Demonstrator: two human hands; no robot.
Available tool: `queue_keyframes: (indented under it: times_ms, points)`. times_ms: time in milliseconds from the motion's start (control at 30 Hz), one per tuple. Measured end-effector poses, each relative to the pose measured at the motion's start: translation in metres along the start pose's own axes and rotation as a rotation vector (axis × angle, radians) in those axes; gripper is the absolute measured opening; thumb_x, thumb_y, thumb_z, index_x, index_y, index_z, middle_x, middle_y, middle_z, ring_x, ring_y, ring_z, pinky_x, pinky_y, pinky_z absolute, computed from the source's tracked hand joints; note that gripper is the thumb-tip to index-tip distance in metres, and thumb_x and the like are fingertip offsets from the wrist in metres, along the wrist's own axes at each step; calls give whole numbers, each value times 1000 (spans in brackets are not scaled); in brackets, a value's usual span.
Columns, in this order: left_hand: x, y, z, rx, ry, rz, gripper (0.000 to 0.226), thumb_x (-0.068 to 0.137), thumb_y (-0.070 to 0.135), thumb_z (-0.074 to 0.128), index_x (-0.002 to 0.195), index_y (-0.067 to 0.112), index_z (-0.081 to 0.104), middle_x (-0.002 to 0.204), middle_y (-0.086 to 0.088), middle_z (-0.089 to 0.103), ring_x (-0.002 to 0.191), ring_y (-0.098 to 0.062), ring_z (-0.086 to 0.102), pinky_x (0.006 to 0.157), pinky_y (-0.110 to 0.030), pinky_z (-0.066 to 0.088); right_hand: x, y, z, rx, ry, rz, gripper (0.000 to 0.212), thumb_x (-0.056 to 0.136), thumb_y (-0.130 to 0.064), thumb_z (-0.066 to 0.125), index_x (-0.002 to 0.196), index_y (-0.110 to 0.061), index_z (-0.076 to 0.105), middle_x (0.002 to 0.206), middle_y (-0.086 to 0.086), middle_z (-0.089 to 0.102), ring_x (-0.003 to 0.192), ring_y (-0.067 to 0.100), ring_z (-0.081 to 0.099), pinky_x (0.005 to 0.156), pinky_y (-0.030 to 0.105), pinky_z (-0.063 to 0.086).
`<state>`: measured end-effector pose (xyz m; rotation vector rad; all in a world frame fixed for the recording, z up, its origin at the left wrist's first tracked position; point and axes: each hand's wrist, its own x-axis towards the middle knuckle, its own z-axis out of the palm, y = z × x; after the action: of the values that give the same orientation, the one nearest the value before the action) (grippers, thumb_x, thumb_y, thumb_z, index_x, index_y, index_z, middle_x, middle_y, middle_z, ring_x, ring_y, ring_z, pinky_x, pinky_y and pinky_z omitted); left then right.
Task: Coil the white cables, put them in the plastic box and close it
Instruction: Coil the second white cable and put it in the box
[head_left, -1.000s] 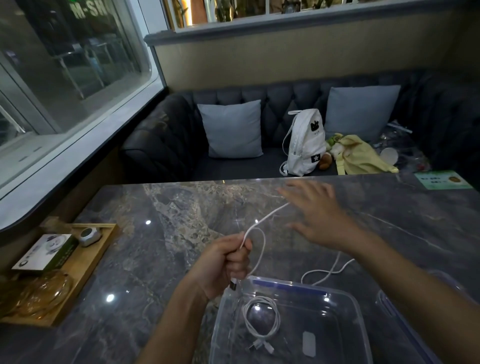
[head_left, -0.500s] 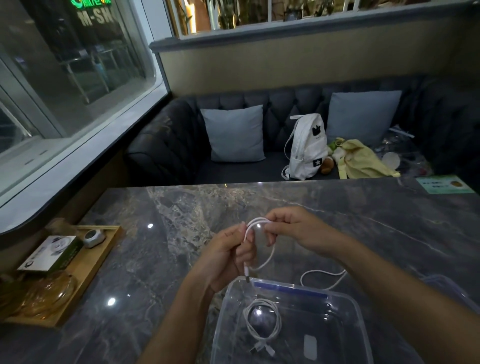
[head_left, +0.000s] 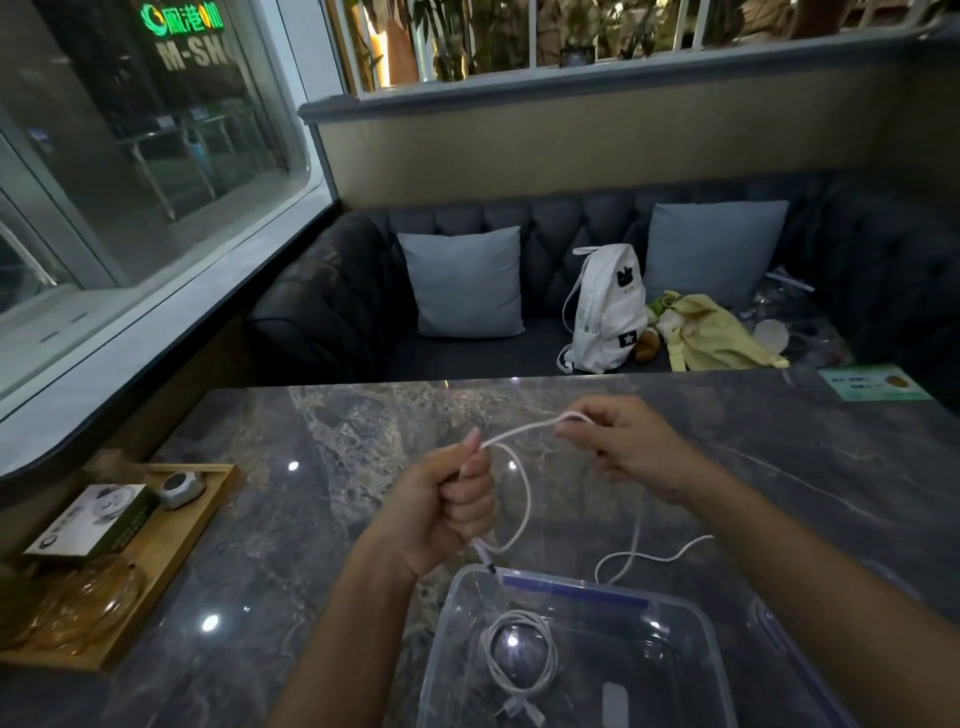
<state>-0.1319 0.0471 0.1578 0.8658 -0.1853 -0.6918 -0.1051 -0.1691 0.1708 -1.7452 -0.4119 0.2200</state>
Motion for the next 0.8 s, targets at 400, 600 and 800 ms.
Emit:
queue_keyframes:
  times_ms: [400,600,800]
  points:
    - [-14,15,-5,-437,-13,337,28,80,17,63,55,15,50,45,9,21,39,-6,15,38,-18,15,-11,26,-12,-729,323,-436,49,81,8,58,119,-22,56,77,-2,67,66,14,61,60,27,51]
    - [-2,8,-3,-406,229,386,46,94,34,34,54,17,50,45,8,18,37,-6,14,36,-14,22,-11,11,24,-1526,-164,-203,42,80,-5,51,118,-23,57,107,5,67,88,26,64,61,31,39]
    - [6,-7,-4,-137,403,374,42,98,32,33,63,15,50,57,-1,63,54,-13,64,62,-40,60,-15,-24,45,-1379,-494,-293,10,78,-10,50,76,-12,59,85,8,65,79,29,60,63,35,47]
